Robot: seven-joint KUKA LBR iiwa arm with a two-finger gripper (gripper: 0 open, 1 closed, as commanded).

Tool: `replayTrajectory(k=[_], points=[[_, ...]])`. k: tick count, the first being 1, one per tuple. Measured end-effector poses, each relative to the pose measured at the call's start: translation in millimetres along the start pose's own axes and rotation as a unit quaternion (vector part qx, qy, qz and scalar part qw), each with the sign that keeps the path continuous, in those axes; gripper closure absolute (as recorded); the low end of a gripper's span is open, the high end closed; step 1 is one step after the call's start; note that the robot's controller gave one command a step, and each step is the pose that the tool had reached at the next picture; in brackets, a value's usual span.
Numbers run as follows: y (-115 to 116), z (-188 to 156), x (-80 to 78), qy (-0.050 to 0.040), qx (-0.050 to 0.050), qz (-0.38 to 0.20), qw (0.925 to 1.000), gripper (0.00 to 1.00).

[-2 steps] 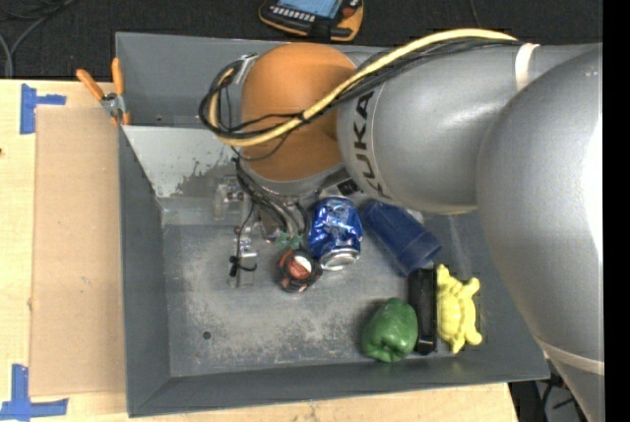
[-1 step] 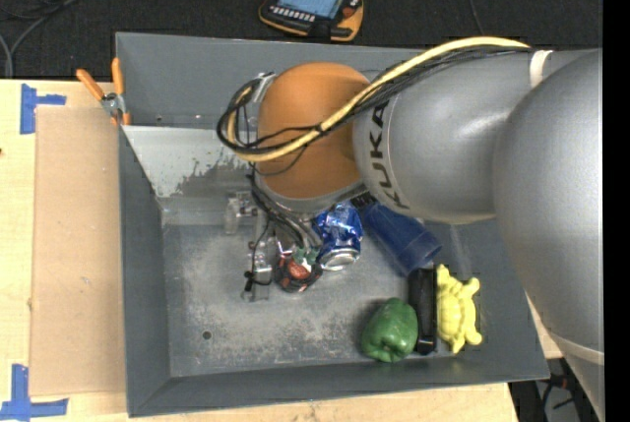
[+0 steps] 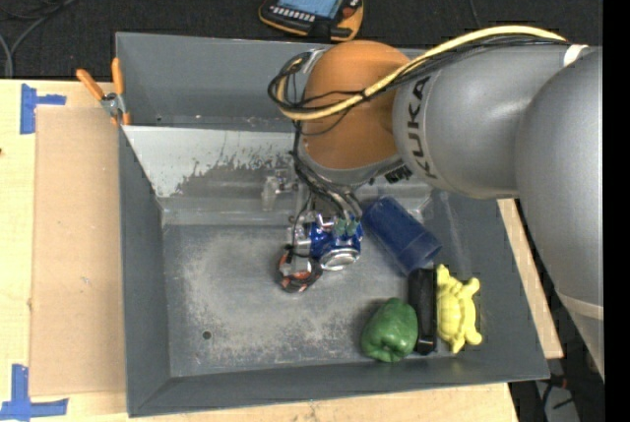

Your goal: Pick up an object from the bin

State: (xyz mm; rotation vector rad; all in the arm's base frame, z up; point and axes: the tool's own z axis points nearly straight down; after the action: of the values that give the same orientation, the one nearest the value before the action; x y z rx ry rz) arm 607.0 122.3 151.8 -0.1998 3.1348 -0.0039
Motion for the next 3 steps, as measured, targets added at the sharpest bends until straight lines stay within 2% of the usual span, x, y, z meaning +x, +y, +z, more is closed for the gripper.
replayTrajectory(k=[1, 2, 3], points=[[15, -4, 9.5, 0.0013, -0.002, -0.008, 1.0000, 0.00], [19, -105, -12.1, -0.0020, -0.001, -0.189, 0.9820, 0.00], [-14, 1, 14.4, 0.0039, -0.003, -0.074, 0.9972, 0.00]])
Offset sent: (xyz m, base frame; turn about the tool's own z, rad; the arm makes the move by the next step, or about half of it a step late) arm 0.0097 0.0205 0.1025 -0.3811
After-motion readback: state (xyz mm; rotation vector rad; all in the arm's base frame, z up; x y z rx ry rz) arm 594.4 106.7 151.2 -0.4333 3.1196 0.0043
